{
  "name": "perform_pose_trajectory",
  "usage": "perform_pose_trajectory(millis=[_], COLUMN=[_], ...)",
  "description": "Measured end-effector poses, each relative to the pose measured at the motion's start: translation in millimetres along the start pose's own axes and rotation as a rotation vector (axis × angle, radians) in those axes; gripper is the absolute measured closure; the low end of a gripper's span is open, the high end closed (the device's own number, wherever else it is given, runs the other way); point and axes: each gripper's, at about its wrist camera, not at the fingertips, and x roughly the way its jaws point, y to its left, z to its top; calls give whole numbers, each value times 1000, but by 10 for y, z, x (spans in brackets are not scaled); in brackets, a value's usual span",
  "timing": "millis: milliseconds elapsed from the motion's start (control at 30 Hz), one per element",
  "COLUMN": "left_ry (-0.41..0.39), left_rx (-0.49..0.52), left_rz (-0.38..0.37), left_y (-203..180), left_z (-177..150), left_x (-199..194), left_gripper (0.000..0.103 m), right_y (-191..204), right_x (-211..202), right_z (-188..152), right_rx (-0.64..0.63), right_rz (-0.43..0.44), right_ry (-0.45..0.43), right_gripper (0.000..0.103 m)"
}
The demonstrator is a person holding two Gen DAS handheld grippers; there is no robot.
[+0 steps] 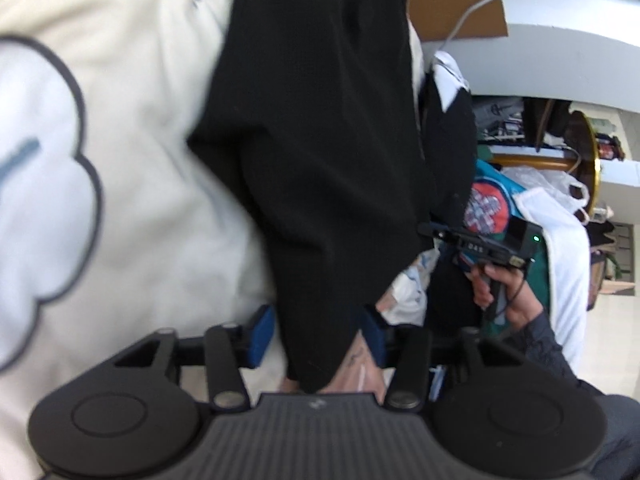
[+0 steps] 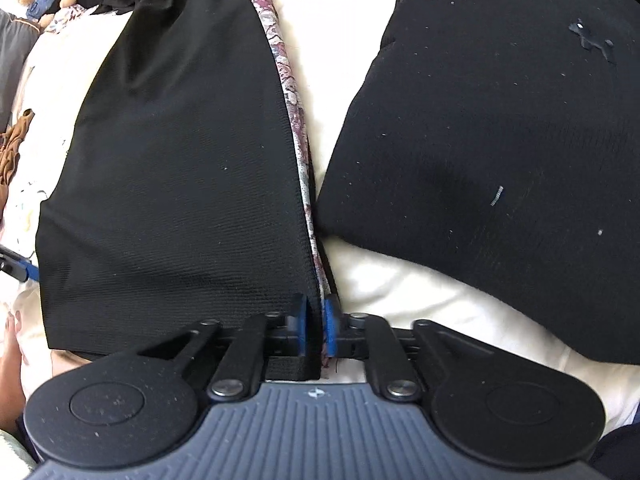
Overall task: Fold clothes
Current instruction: 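Grasp the leg hems with the right gripper while the left gripper holds the waistband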
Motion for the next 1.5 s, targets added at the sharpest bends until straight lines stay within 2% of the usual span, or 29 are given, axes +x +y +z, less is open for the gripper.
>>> perform_pose_trajectory(millis=[200, 300, 500, 800, 900, 1067, 1267, 1367, 1433, 1467, 1500], left_ry=[16, 25, 55, -13, -39, -46, -34, -31, -33, -36, -38], left_rx=[-18, -36, -32, -93, -82, -74, -52, -58, -56, -59, -66], left_rz=[-22, -16, -3, -13, -9, -17, -29, -42, -43, -37, -27], left_y=[-3, 33, 32, 55, 21, 47, -6, -4, 10, 29, 51], left_z=[-47, -76, -174, -135, -175, -216, -212, -202, -219, -239, -256], left_x=[142, 185, 252, 431, 424, 351, 436, 483, 477, 462, 447], left_gripper=[49, 49, 46, 46, 46, 46, 46, 48, 53, 60, 74], right_y=[-113, -216, -279, -324, -406, -539, -443, -392, -362, -359, -372], right_x=[-47, -33, 176, 352, 387, 412, 467, 480, 477, 477, 472], right_z=[-41, -31, -48, 56, 56, 31, 100, 134, 140, 140, 132], right_rx=[51, 83, 114, 122, 144, 175, 145, 118, 104, 102, 105], right_rz=[61, 118, 172, 229, 266, 326, 318, 316, 310, 310, 310], right_ry=[-10, -9, 29, 57, 61, 65, 78, 79, 79, 79, 78], right_gripper=[54, 54, 54, 54, 54, 54, 52, 52, 52, 53, 58])
